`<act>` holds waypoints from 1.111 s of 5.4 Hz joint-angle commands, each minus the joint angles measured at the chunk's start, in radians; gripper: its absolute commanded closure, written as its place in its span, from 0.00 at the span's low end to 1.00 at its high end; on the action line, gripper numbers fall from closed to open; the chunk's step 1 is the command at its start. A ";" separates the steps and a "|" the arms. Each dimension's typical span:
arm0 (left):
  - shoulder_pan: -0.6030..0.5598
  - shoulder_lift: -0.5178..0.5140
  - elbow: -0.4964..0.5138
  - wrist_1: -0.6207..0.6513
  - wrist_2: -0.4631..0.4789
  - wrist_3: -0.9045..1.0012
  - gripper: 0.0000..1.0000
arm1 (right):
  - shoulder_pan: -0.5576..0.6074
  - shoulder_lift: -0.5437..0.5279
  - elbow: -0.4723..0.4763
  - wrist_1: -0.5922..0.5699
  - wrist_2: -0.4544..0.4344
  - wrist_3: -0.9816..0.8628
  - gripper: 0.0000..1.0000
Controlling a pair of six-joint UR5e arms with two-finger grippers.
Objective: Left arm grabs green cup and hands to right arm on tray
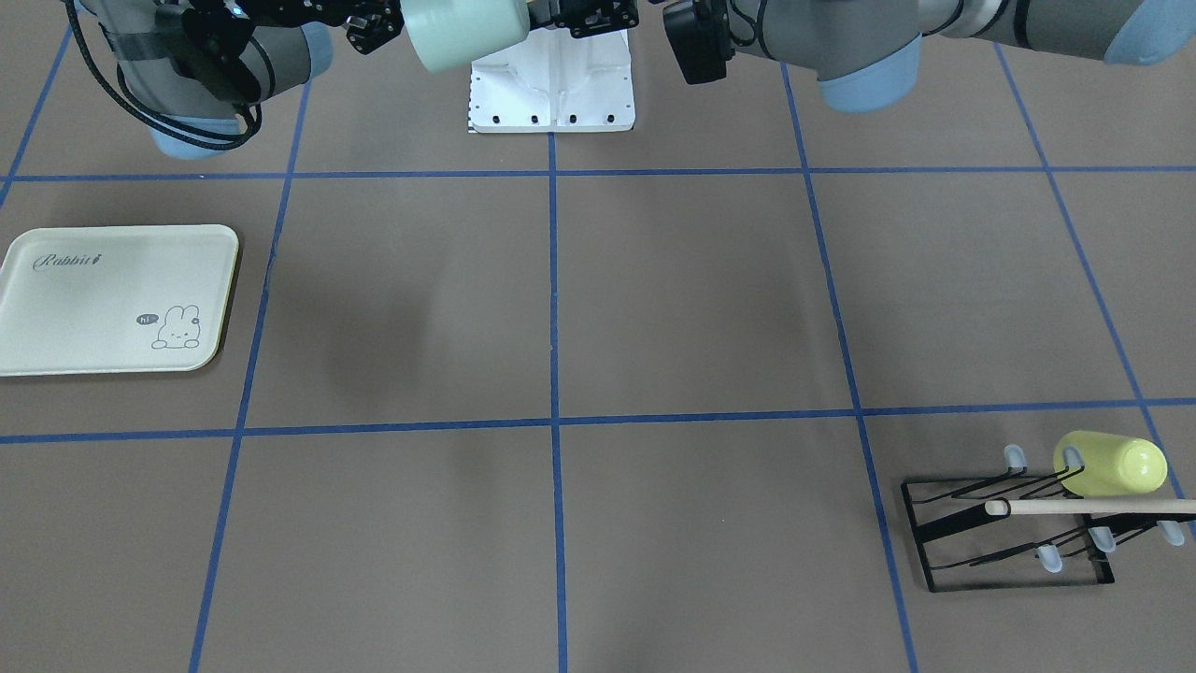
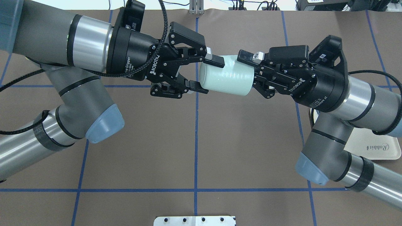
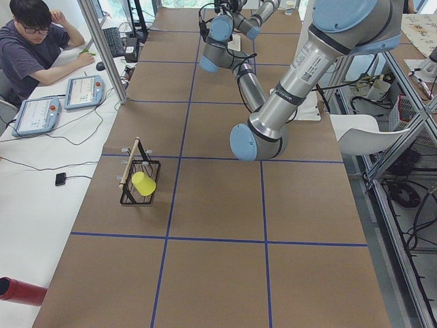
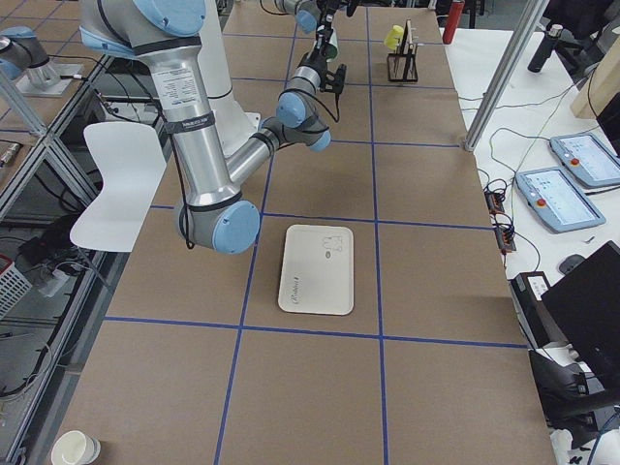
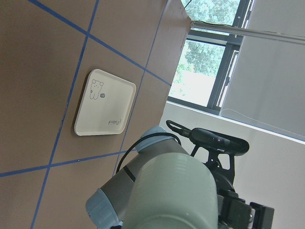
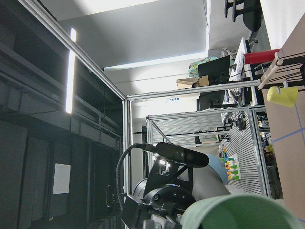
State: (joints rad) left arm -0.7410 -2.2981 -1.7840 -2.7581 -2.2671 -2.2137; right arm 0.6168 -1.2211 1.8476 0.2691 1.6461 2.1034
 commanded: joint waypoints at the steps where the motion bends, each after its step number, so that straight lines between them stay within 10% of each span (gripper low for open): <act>1: 0.000 -0.012 0.000 0.005 0.001 -0.003 0.57 | 0.000 0.000 -0.001 -0.001 0.001 0.000 0.75; 2: -0.001 -0.015 0.000 0.005 0.001 0.000 0.01 | 0.000 -0.003 -0.001 -0.001 0.001 -0.009 1.00; 6: -0.037 0.035 0.011 0.015 -0.011 0.096 0.00 | 0.024 -0.049 -0.002 -0.131 0.006 -0.082 1.00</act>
State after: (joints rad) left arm -0.7739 -2.2889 -1.7746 -2.7445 -2.2762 -2.1456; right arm 0.6298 -1.2648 1.8435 0.2218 1.6501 2.0250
